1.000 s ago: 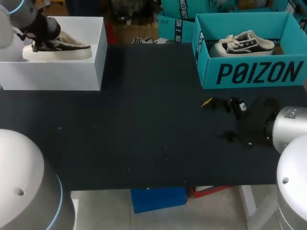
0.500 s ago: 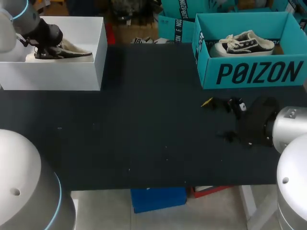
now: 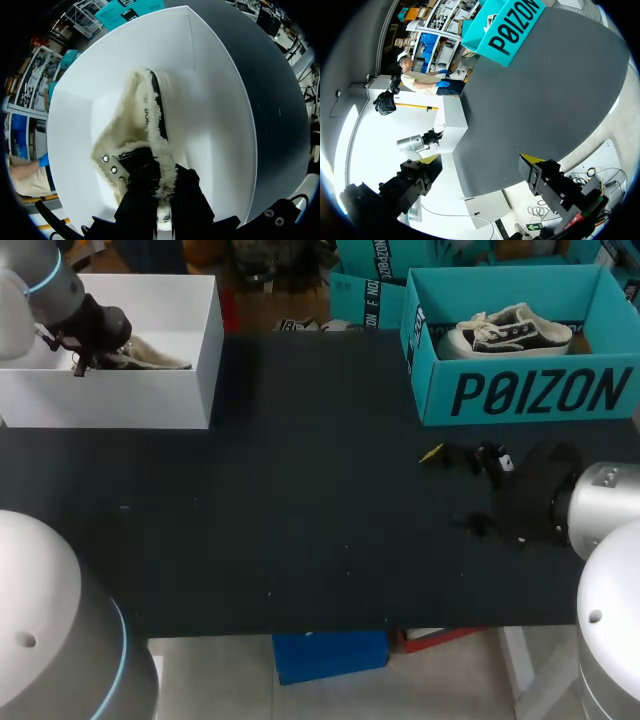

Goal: Take the shoe out of the shoebox, open the shoe tongue, remove and reinsert the insole, then place the shoe into the shoebox

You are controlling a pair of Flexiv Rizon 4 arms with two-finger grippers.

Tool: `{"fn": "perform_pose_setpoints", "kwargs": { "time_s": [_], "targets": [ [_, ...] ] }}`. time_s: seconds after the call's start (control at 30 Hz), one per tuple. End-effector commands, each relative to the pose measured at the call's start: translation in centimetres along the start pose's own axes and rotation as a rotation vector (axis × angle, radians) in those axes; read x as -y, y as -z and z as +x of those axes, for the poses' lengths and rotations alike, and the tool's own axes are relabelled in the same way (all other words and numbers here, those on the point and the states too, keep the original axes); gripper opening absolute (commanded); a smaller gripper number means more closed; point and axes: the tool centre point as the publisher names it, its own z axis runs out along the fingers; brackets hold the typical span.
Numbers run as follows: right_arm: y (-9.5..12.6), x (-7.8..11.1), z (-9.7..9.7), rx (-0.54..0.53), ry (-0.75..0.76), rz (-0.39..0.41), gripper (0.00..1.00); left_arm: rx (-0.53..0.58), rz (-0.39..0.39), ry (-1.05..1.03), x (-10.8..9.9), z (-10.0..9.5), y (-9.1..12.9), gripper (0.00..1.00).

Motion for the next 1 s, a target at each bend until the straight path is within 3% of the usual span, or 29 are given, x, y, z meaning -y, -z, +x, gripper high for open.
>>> {"fn": "perform_pose_setpoints", "kwargs": {
  "time_s": [0.03,0.53,0.93,1.0],
  "targets": [
    [0.5,0.0,-0.8,-0.031,-0.041,0.130,1.00,-0.022,0.009,0.005,-0.6,-0.6,-0.7,0.00],
    [0.5,0.0,-0.8,-0.031,-0.041,0.130,1.00,-0.172,0.099,0.062,-1.0,-0.7,-1.3,0.00],
    [0.5,0.0,-0.8,-0.031,-0.041,0.130,1.00,-0.244,0.155,0.003,0.2,-0.2,-1.5,0.00],
    [0.5,0.0,-0.8,-0.031,-0.041,0.130,1.00,-0.251,0.158,-0.011,0.4,-0.2,-1.3,0.08]
  ]
}}
